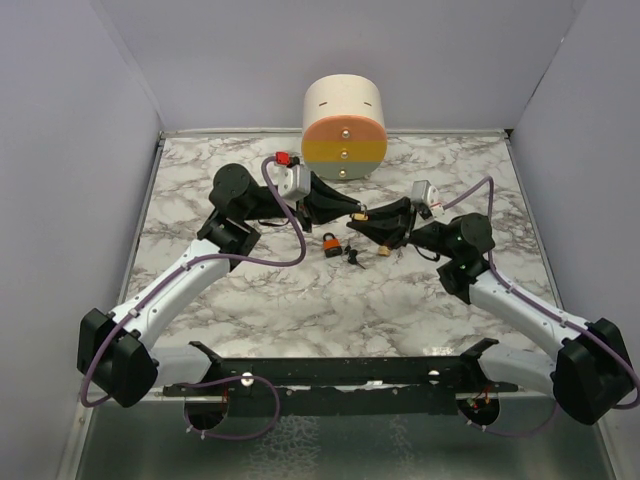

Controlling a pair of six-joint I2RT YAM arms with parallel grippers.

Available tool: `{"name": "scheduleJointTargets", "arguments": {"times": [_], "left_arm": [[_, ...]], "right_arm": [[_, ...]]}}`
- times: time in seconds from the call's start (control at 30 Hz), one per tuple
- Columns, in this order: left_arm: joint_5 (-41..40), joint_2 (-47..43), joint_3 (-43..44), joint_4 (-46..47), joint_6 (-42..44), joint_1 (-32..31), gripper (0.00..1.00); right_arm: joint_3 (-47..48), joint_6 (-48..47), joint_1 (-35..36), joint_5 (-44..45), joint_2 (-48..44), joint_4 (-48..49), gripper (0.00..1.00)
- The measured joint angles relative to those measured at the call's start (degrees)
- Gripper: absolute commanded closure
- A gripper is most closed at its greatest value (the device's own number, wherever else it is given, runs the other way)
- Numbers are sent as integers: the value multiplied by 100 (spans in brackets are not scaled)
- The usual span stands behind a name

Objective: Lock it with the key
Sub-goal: Lock the lock.

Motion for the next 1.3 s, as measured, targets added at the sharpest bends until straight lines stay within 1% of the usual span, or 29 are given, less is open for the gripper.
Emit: {"name": "scheduleJointTargets", "arguments": {"times": [0.33, 1.0, 1.3], "left_arm": [[4, 199, 195, -94, -120, -33, 100], [72, 282, 459, -702, 474, -57, 100], [278, 328, 562, -643, 577, -59, 100]], "right_arm": [[-229, -90, 22, 485, -251, -4, 98], [-282, -111, 17, 546, -352, -28, 99], [-249, 334, -7, 400, -341, 319, 99]]}}
